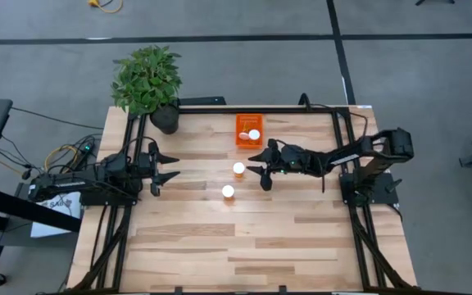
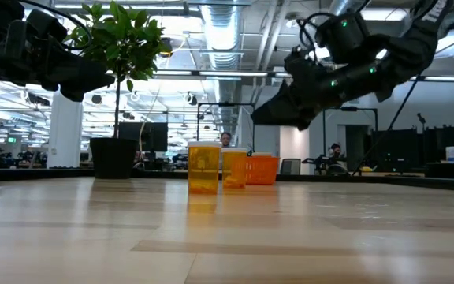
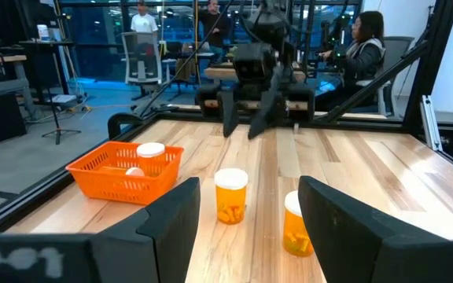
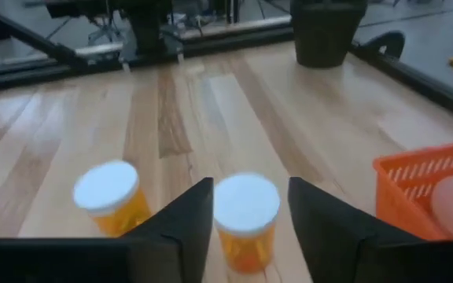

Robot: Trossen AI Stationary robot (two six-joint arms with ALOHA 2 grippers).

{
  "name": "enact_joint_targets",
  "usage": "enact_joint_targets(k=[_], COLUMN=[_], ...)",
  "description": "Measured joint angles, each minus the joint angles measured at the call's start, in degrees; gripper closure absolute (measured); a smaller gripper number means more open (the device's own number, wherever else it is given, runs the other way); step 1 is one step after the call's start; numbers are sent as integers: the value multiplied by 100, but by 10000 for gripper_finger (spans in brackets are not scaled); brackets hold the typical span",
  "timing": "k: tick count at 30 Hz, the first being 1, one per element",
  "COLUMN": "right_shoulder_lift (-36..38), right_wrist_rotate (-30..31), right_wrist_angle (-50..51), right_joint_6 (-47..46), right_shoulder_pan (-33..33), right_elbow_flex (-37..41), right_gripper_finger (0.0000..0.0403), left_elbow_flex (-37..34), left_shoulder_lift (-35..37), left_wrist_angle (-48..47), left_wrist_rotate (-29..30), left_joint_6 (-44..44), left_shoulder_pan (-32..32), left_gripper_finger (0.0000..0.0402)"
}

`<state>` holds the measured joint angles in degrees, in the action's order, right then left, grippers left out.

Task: Pick and place pill bottles into a basket
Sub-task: Put the orange pill bottle into the orange basket

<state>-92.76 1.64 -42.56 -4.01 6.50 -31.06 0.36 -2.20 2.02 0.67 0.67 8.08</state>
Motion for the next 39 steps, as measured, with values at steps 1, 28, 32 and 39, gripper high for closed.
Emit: enact_joint_targets(k=[1, 28, 32, 39], right_shoulder_lift=[-134, -1014, -1277, -1870], right_wrist_rotate=[4, -5, -4, 19], right_wrist_angle=[-150, -1017, -1064, -1130], right_joint_6=[0, 857, 802, 802], right_shoulder_pan=[0, 72, 61, 66], right_elbow_flex=[6, 6, -106, -568], right_gripper_finger=[231, 117, 117, 117], left_elbow_flex=[2, 1, 0, 0], left_shoulder_lift=[0, -1, 0, -2], left_wrist_angle=[0, -1, 0, -1], left_wrist_rotate=[2, 0, 0, 0], left_joint_6=[0, 0, 0, 0], left_shoulder_pan=[0, -2, -2, -2], left_gripper_finger=[193, 193, 193, 193])
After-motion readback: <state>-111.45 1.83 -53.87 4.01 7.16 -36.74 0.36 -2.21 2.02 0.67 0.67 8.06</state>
